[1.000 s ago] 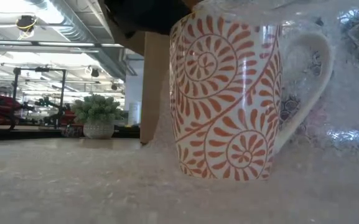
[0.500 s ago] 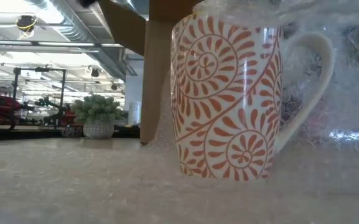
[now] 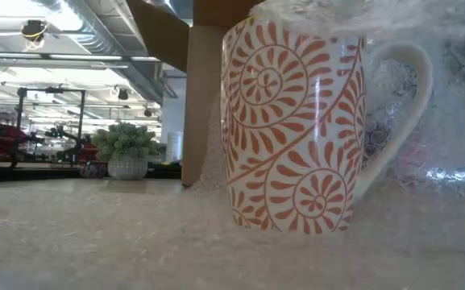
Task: Wrap mug
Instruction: Wrap the orange mug with transparent bubble wrap
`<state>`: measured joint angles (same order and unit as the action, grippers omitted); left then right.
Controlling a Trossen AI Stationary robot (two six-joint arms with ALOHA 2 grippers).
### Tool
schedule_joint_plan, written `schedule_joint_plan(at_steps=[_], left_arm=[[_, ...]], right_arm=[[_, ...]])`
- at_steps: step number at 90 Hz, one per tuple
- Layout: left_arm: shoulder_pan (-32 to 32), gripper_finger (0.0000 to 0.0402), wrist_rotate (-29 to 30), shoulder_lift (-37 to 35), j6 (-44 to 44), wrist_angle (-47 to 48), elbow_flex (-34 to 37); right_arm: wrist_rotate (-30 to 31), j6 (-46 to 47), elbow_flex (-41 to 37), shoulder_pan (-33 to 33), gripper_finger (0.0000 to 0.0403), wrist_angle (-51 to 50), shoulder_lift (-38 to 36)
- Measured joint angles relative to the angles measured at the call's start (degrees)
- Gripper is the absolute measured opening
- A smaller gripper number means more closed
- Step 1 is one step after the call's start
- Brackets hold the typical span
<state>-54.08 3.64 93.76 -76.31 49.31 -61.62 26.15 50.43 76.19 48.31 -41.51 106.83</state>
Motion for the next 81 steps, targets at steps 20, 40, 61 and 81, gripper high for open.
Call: schedule_joint_plan(at_steps=[20,40,61,81], left_arm=[[-3.0,0.0239,3.6,1.0,-4.6,-14.2,8.8],[-1.0,0.0193,4.0,3.4,-3.1,-18.9,11.0],[1.2,0.0018,9.1,3.9,1.7,-20.6,9.3],[3.1,0.0001,11.3,4.0,7.5,-13.0,0.6]], right_arm=[[9.5,0.7,-5.9,-0.1,0.0001,8.9,0.0],[15.6,2.1,-7.3,-0.4,0.0001,11.0,0.0],[17.9,1.9,-7.4,-0.4,0.0001,11.3,0.2],[17.7,1.9,-7.4,-0.3,0.0001,11.6,0.2]])
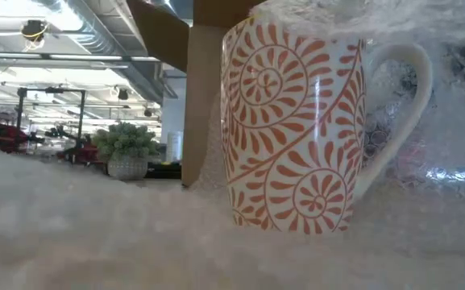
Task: Wrap mug
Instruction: Wrap the orange mug with transparent bubble wrap
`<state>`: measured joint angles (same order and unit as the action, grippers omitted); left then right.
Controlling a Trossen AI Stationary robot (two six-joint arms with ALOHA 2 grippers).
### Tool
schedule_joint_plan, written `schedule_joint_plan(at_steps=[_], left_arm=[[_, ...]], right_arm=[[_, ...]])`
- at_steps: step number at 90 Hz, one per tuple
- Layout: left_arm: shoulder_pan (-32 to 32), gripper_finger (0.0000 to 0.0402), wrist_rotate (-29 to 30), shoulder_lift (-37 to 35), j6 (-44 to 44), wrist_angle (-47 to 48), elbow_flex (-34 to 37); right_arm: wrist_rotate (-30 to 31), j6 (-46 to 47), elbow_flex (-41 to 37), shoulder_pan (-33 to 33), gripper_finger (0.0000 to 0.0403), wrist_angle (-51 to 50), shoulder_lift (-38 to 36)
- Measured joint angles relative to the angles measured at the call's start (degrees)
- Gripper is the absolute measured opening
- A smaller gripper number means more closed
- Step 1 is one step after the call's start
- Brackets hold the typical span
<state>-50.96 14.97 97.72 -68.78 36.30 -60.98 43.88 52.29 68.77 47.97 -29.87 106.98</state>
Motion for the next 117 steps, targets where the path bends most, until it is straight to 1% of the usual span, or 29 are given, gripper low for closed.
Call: schedule_joint_plan(at_steps=[11,19,27,39,46,60,70,82,91,105,117], left_arm=[[1.0,0.0,5.6,-0.1,4.7,4.3,-6.8],[1.9,0.0,7.0,-0.2,8.5,6.5,-10.3],[2.4,0.0,5.9,-0.2,10.1,8.2,-11.1],[2.7,0.0006,0.5,-0.2,9.9,9.5,-9.6],[3.9,0.0027,-2.5,-0.2,9.6,10.4,-7.8],[5.6,0.0088,-4.8,-0.1,9.4,8.0,-5.4],[5.4,0.0134,-6.1,-0.2,10.2,7.2,-3.7],[3.1,0.0179,-11.9,-0.1,4.0,7.5,-1.2],[-0.2,0.0203,-14.0,-0.1,-0.4,7.7,-0.3],[-6.3,0.022,-11.6,-0.1,-6.3,8.3,2.0],[-9.7,0.0221,-8.5,0.4,-9.4,3.0,6.2]], right_arm=[[-0.9,0.0,0.0,-0.1,0.0001,0.0,0.0],[-1.0,0.0,0.0,-0.1,0.0001,0.0,0.0],[-1.0,0.0,0.0,-0.1,0.0001,0.0,0.0],[-1.0,0.0,0.0,-0.1,0.0001,0.0,0.0],[-1.5,0.0,0.0,-0.1,0.0001,0.0,0.0],[-3.0,0.0,0.0,-0.1,0.0001,0.0,0.0],[-3.0,0.0,0.0,-0.1,0.0001,0.0,0.0],[-3.0,0.0,0.0,0.0,0.0001,0.0,0.0],[-3.0,0.0,0.0,0.0,0.0001,-0.2,0.0],[-3.0,0.0,0.0,0.0,0.0001,-0.2,0.0],[-3.0,0.0,0.0,0.0,0.0001,-0.2,0.0]])
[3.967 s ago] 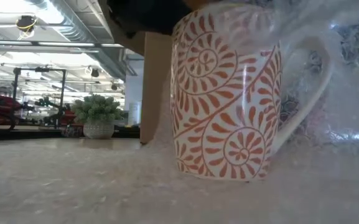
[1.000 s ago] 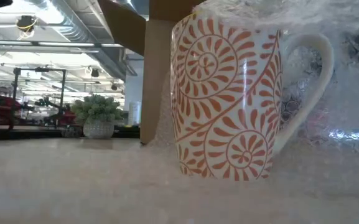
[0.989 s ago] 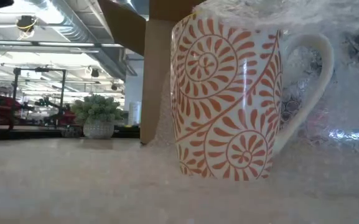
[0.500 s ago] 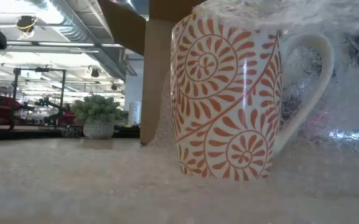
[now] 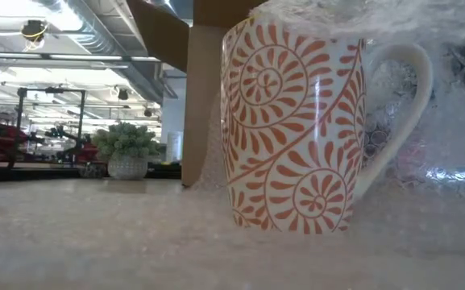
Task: Wrap mug
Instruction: Wrap the orange mug with transparent bubble wrap
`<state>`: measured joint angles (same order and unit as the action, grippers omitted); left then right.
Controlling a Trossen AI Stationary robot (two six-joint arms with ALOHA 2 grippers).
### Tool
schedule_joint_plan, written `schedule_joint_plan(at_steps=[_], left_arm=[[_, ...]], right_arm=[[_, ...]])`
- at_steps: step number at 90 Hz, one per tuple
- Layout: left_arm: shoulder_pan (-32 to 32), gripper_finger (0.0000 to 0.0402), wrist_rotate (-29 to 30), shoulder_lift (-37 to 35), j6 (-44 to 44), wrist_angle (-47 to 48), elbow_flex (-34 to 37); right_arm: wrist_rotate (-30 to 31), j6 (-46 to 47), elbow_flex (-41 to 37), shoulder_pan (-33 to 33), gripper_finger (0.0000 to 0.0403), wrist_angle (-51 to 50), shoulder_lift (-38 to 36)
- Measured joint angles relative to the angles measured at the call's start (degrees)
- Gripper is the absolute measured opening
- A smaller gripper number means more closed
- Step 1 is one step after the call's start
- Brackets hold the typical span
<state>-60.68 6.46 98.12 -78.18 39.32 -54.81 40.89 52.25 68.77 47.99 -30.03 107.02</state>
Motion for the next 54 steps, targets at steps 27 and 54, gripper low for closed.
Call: schedule_joint_plan(at_steps=[27,54], left_arm=[[1.3,0.0156,7.0,0.5,0.6,-3.3,1.6],[5.3,0.0029,15.2,0.9,5.3,-9.5,1.8]], right_arm=[[0.3,0.0,0.0,0.0,0.0001,0.1,0.0],[0.6,0.0,0.0,0.0,0.0001,0.2,0.0]])
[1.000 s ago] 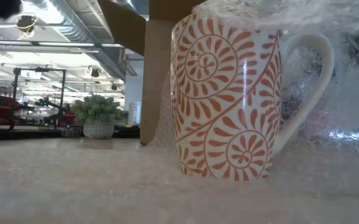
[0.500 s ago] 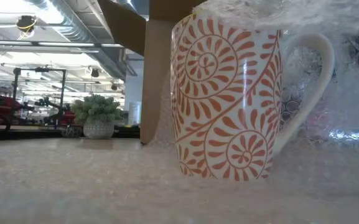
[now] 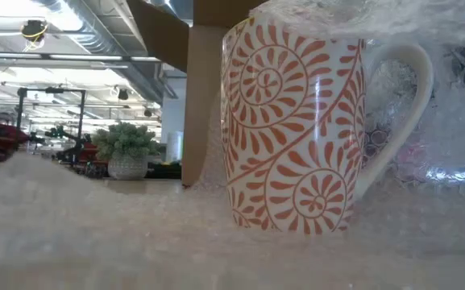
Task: Wrap mug
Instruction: Wrap the orange mug with transparent bubble wrap
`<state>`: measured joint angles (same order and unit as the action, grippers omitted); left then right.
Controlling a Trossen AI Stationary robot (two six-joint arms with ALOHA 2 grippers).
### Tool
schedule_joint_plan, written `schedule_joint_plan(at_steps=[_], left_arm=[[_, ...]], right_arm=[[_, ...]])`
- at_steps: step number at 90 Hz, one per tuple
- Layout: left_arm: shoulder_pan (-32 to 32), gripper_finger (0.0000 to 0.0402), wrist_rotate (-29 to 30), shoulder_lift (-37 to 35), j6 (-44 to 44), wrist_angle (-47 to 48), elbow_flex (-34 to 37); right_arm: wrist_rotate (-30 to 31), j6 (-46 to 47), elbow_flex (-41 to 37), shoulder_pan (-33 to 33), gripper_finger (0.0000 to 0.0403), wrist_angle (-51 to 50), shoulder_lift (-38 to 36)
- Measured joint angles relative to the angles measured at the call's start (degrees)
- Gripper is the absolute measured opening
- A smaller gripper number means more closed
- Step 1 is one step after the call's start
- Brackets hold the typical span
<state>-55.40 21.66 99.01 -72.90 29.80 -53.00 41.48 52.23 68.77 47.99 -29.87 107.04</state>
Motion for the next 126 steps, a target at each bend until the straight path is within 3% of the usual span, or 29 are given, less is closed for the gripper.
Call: schedule_joint_plan(at_steps=[6,23,39,65,84,104,115,126], left_arm=[[0.5,0.0009,1.2,-0.2,1.1,-0.4,-0.5],[1.8,0.0001,9.8,-2.5,6.9,-0.6,-6.1],[5.4,0.0,14.2,-3.3,20.3,-7.2,-9.9],[16.8,0.0,11.1,-1.3,45.0,-27.3,-9.9],[22.5,0.0,3.0,-0.5,49.1,-31.9,-9.9],[25.3,0.0,0.5,2.7,54.0,-41.3,-10.0],[25.8,0.0,0.3,1.3,56.5,-39.0,-12.8],[24.2,0.0,3.3,-2.9,55.9,-24.2,-17.8]], right_arm=[[-0.1,0.0,0.0,0.0,0.0001,0.0,0.0],[-0.1,0.0,0.0,0.0,0.0001,0.0,0.0],[0.0,0.0,0.0,0.0,0.0001,0.0,0.0],[-0.5,-0.4,0.0,-0.9,0.0001,0.1,0.0],[0.0,-0.6,0.0,-0.9,0.0001,0.1,0.0],[0.0,-1.4,0.0,-0.9,0.0001,0.1,0.0],[0.1,-1.5,0.0,-0.9,0.0001,0.1,0.0],[-0.1,-1.5,0.0,-0.8,0.0001,0.0,0.0]])
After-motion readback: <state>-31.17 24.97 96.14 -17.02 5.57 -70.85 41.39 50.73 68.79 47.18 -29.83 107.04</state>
